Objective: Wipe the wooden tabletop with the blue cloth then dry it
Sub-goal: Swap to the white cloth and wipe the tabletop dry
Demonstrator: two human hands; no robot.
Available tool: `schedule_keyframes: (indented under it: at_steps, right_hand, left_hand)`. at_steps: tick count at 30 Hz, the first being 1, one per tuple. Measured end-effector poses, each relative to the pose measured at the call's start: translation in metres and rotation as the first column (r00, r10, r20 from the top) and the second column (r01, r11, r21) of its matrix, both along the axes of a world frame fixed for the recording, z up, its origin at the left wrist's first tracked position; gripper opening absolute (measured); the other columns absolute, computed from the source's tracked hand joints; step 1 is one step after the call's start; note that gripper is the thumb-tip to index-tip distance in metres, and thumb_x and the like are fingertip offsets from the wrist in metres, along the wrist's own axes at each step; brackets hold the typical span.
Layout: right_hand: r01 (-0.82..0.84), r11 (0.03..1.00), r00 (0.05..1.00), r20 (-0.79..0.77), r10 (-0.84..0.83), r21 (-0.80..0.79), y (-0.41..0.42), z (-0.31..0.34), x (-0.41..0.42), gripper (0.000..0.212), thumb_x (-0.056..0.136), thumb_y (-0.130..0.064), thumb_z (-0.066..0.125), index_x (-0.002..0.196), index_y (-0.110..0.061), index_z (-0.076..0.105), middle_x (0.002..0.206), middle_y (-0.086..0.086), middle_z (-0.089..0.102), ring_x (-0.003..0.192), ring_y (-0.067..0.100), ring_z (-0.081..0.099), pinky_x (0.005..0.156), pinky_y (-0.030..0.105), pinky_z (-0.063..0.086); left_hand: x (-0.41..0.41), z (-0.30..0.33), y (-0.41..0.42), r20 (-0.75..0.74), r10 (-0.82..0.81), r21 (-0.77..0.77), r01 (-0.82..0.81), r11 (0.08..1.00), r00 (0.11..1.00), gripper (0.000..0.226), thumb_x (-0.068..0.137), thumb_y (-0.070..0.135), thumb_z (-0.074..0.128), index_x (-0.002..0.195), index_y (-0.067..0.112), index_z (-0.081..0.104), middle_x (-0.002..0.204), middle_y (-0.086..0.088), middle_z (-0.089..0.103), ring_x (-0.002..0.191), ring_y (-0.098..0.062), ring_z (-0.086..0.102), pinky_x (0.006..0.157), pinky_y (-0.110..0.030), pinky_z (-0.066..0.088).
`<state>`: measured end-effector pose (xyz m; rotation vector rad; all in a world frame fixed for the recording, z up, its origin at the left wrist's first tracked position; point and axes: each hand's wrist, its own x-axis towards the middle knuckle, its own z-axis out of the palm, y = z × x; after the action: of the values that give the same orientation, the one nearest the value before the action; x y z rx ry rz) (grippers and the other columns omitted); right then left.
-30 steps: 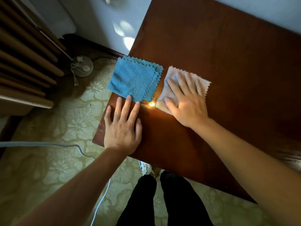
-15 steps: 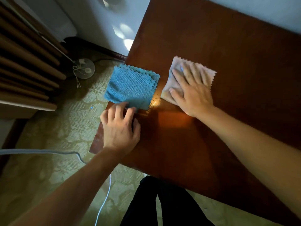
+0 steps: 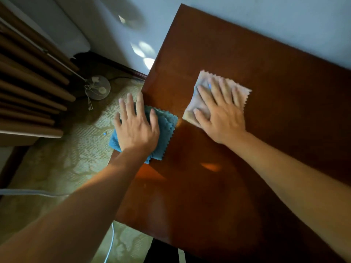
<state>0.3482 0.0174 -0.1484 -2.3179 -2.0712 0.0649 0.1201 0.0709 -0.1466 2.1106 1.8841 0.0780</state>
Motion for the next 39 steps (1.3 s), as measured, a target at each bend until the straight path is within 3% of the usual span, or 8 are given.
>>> schedule_keyframes:
  at_steps: [4,9,14,18,21,27,34,39]
  right_hand:
    - [0.029,0.999,1.0,-0.008,-0.029,0.03,0.016,-0.002,-0.013,0.068,0.101,-0.058,0.028,0.161,-0.025,0.03,0.169,0.008,0.026,0.158,0.032,0.016,0.126,0.056,0.015]
    - [-0.195,0.981,0.98,-0.039,0.196,0.019,-0.007,-0.004,-0.008,0.066,0.102,-0.059,0.03,0.159,-0.028,0.034,0.169,0.006,0.025,0.159,0.028,0.014,0.127,0.055,0.013]
    - [0.139,0.989,0.988,-0.062,-0.142,-0.053,0.082,0.005,0.0,0.072,0.097,-0.063,0.021,0.162,-0.031,0.025,0.172,0.005,0.014,0.159,0.029,0.006,0.128,0.053,0.004]
    - [-0.096,0.995,0.994,-0.058,0.094,-0.032,0.055,0.002,-0.064,0.07,0.099,-0.06,0.03,0.161,-0.029,0.029,0.171,0.007,0.02,0.159,0.031,0.012,0.126,0.055,0.011]
    - [-0.199,0.977,0.979,-0.067,0.194,-0.076,0.059,0.006,-0.056,0.069,0.099,-0.061,0.027,0.161,-0.031,0.026,0.171,0.004,0.017,0.159,0.028,0.009,0.127,0.053,0.009]
    - [0.08,0.996,0.994,-0.068,-0.083,-0.048,0.126,0.005,-0.054,0.071,0.098,-0.061,0.025,0.162,-0.029,0.023,0.172,0.008,0.015,0.159,0.032,0.007,0.127,0.055,0.005]
    - [-0.286,0.958,0.954,-0.1,0.281,-0.038,0.105,0.004,-0.067,0.07,0.097,-0.063,0.032,0.158,-0.03,0.036,0.169,0.007,0.024,0.158,0.029,0.015,0.127,0.053,0.01]
    - [0.006,0.996,0.995,-0.098,-0.014,-0.086,0.18,0.006,-0.025,0.073,0.096,-0.065,0.024,0.161,-0.032,0.026,0.172,0.007,0.014,0.159,0.029,0.005,0.128,0.051,0.003]
  left_hand:
    - [-0.003,0.001,-0.007,-0.006,0.017,0.008,-0.017,1.0,1.0,0.061,0.103,0.049,0.022,0.158,0.023,0.018,0.165,-0.008,0.021,0.154,-0.029,0.014,0.118,-0.051,0.02]
    - [-0.007,0.008,-0.017,-0.054,-0.008,-0.016,0.008,1.0,0.999,0.063,0.102,0.05,0.021,0.159,0.024,0.018,0.166,-0.007,0.019,0.153,-0.027,0.018,0.116,-0.048,0.023]
    - [-0.005,0.007,-0.016,-0.038,0.0,-0.012,-0.001,1.0,0.999,0.063,0.101,0.05,0.027,0.158,0.023,0.023,0.16,-0.007,0.031,0.143,-0.027,0.033,0.112,-0.044,0.026]
    - [-0.006,0.009,-0.015,0.008,0.008,-0.01,-0.008,1.0,1.0,0.068,0.097,0.049,0.034,0.157,0.017,0.027,0.157,-0.01,0.037,0.138,-0.03,0.04,0.11,-0.047,0.03]
    - [-0.007,0.012,-0.016,0.003,0.019,-0.037,-0.019,0.999,1.0,0.073,0.097,0.051,0.034,0.159,0.014,0.022,0.161,-0.009,0.032,0.142,-0.03,0.036,0.113,-0.048,0.028]
    - [-0.006,0.011,-0.016,0.004,0.024,-0.036,-0.024,0.999,1.0,0.074,0.096,0.053,0.031,0.159,0.014,0.022,0.162,-0.008,0.031,0.146,-0.028,0.032,0.114,-0.045,0.025]
    - [-0.005,0.012,-0.015,0.016,0.047,-0.025,-0.047,0.999,0.999,0.077,0.095,0.054,0.033,0.157,0.011,0.023,0.16,-0.009,0.035,0.143,-0.026,0.036,0.111,-0.039,0.025]
    - [-0.005,0.014,-0.015,0.002,0.029,-0.025,-0.028,0.999,1.0,0.072,0.096,0.052,0.033,0.158,0.016,0.025,0.159,-0.009,0.037,0.141,-0.027,0.04,0.11,-0.041,0.027]
